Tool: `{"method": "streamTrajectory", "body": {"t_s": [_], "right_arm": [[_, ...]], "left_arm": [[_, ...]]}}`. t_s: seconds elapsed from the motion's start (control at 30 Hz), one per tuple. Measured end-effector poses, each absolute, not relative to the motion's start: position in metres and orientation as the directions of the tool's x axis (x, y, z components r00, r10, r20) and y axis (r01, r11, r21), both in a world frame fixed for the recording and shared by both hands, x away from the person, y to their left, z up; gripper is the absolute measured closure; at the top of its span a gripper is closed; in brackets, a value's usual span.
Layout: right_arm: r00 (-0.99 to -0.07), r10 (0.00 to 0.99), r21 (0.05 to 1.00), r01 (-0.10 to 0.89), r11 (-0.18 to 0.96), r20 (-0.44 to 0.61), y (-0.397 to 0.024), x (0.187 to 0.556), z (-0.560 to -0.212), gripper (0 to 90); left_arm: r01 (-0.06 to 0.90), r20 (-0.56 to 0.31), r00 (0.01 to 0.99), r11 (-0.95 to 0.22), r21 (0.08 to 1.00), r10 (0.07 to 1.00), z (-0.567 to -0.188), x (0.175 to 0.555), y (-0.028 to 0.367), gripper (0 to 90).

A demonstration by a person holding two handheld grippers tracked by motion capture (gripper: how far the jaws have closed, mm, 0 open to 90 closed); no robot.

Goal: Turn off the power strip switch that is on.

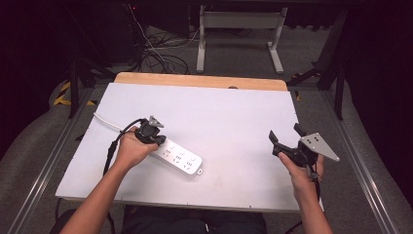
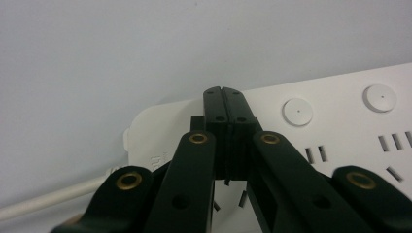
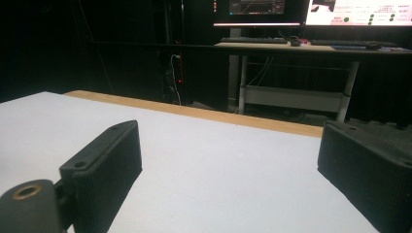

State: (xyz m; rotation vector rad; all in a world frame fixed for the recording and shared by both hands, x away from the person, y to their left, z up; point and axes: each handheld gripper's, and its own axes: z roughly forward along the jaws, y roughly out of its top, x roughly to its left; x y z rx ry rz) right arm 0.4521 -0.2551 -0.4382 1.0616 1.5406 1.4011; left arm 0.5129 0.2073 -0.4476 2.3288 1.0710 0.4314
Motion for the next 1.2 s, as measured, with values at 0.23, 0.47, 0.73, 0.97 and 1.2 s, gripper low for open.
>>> {"method": "streamTrajectory", "body": {"t_s": [0.23, 0.47, 0.73, 0.97, 1.2], "right_arm": [[-0.344, 0.939, 0.996, 0.077, 0.046, -0.017, -0.2535, 0.4520, -0.4385, 9.2], [-0.348, 0.937, 0.996, 0.077, 0.040, -0.011, -0.2542, 0.4510, -0.4388, 9.2], [-0.349, 0.937, 0.996, 0.076, 0.044, -0.014, -0.2531, 0.4513, -0.4386, 9.2], [-0.351, 0.936, 0.996, 0.075, 0.047, -0.017, -0.2530, 0.4511, -0.4384, 9.2], [-0.346, 0.938, 0.996, 0.075, 0.045, -0.016, -0.2536, 0.4513, -0.4386, 9.2]], "left_arm": [[0.602, 0.070, 0.633, -0.546, 0.583, 0.771, -0.4469, 0.5131, 0.2063, 90.0], [0.604, 0.064, 0.634, -0.545, 0.582, 0.771, -0.4468, 0.5138, 0.2065, 90.0], [0.600, 0.065, 0.635, -0.544, 0.587, 0.770, -0.4474, 0.5132, 0.2071, 90.0], [0.610, 0.035, 0.626, -0.516, 0.601, 0.779, -0.4488, 0.5129, 0.2096, 90.0], [0.608, 0.034, 0.630, -0.520, 0.600, 0.776, -0.4486, 0.5134, 0.2100, 90.0]]}}
